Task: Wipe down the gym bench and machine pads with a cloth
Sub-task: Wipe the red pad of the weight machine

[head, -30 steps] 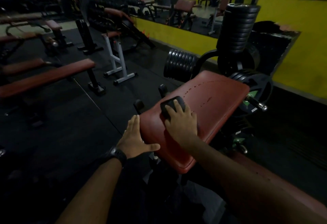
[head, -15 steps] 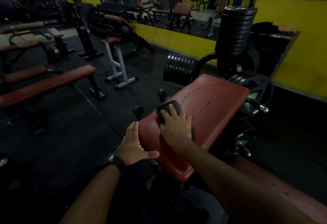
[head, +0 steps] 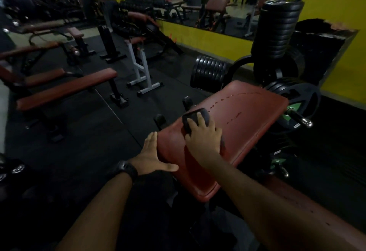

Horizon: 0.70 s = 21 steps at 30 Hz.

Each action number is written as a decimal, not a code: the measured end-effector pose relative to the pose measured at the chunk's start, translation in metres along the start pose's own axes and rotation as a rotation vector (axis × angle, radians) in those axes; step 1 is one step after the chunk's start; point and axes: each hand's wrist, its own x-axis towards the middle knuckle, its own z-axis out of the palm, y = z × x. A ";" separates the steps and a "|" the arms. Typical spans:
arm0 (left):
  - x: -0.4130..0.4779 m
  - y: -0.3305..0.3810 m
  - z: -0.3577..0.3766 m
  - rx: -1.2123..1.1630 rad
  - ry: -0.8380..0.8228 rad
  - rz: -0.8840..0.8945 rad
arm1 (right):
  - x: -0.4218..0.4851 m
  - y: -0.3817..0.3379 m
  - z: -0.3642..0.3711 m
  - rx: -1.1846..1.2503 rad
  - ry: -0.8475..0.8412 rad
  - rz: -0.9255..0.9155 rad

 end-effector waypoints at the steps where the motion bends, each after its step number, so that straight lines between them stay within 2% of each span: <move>1: 0.000 0.002 0.000 0.012 0.002 -0.002 | -0.011 -0.009 0.001 0.007 0.013 -0.018; 6: 0.000 0.003 0.008 -0.032 0.142 0.086 | 0.003 -0.041 0.002 0.012 -0.040 -0.436; 8: -0.001 0.002 0.009 -0.047 0.111 0.036 | 0.029 -0.033 -0.004 -0.034 -0.117 -0.435; 10: 0.000 0.000 0.010 -0.041 0.100 0.010 | 0.048 -0.016 -0.006 -0.076 -0.141 -0.331; 14: 0.001 -0.001 0.013 -0.057 0.129 0.006 | 0.027 -0.004 -0.003 -0.057 -0.027 -0.117; 16: 0.001 0.001 0.014 -0.070 0.147 0.017 | -0.002 -0.019 0.000 -0.051 0.019 -0.169; 18: 0.000 0.003 0.016 -0.075 0.193 0.075 | -0.013 -0.037 0.005 -0.018 0.027 -0.339; 20: 0.001 0.003 0.015 -0.094 0.216 0.095 | 0.003 -0.045 0.007 -0.001 -0.018 -0.463; 21: 0.001 0.003 0.014 -0.110 0.199 0.072 | 0.017 -0.044 0.006 -0.005 -0.050 -0.465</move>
